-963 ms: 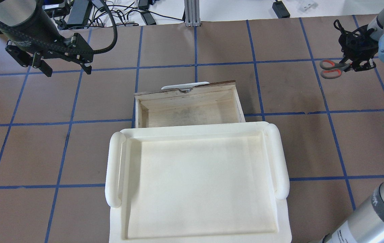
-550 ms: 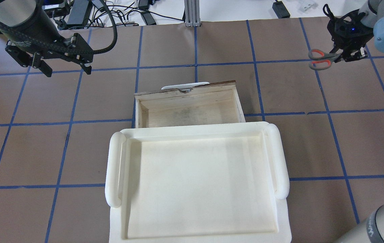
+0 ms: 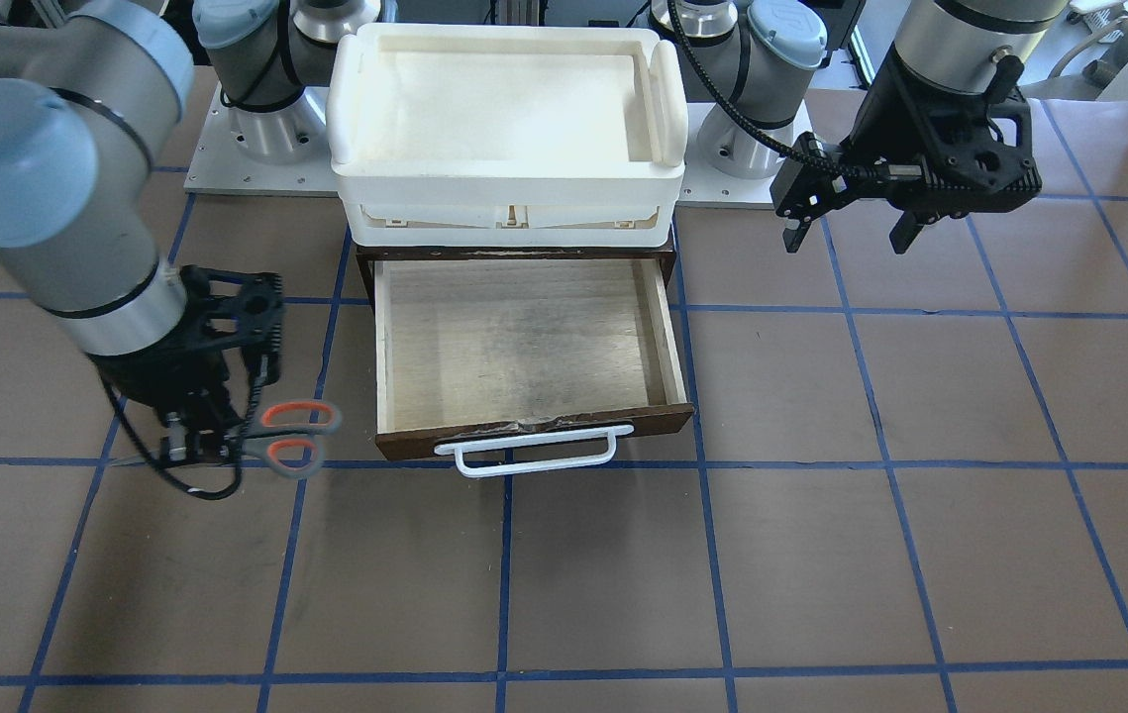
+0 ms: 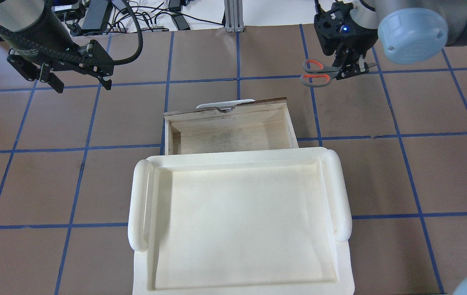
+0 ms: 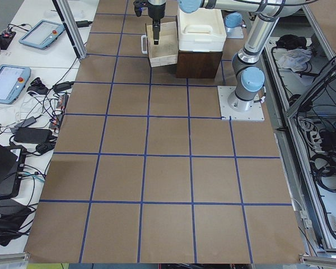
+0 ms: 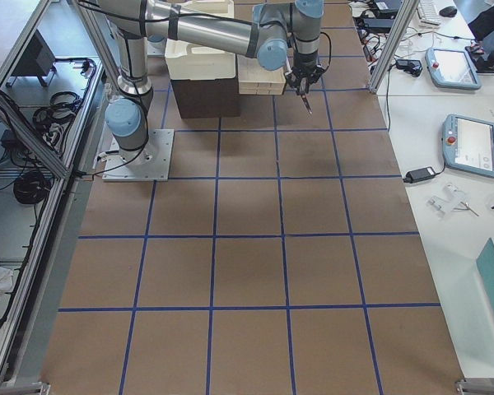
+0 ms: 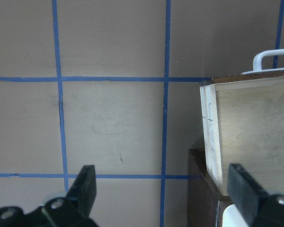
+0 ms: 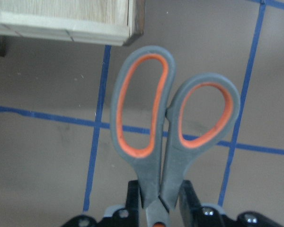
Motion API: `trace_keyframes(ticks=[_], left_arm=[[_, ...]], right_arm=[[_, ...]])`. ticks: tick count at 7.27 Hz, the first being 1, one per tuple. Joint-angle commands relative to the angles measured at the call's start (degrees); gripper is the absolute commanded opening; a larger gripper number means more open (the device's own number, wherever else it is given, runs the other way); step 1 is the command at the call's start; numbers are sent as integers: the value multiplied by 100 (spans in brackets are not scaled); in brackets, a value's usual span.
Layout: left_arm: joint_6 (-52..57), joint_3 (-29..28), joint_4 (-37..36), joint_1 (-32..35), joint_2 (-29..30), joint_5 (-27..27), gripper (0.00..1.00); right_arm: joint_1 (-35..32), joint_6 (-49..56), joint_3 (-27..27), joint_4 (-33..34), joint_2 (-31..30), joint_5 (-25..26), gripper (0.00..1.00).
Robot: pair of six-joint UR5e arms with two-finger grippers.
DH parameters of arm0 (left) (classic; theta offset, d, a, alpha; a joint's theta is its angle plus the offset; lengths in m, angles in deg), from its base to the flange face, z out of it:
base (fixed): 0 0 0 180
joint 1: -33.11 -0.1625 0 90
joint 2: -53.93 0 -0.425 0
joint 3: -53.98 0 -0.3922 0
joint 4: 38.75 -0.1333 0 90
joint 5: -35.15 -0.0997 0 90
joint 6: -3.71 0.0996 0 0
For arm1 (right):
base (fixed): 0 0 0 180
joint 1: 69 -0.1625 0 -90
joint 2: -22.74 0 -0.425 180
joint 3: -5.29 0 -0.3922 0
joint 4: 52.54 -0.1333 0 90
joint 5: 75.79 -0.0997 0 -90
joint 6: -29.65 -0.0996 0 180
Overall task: Put scissors in drawer and close it
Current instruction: 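Carry the scissors with the right gripper over the open drawer and lower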
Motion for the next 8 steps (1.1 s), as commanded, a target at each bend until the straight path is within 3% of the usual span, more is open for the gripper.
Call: trace_keyframes(ticks=[1,5,8], left_arm=[[0,0,-4,0,11,2,100],[0,9,4,0,2,-7,100],[0,9,4,0,2,-7,100]], right_arm=[[-823,-955,-9,-78,12,4,0],[-1940,-1818,-18,-219,187,-32,0],[-2214,-1872,-18,-228,398,-85,0]])
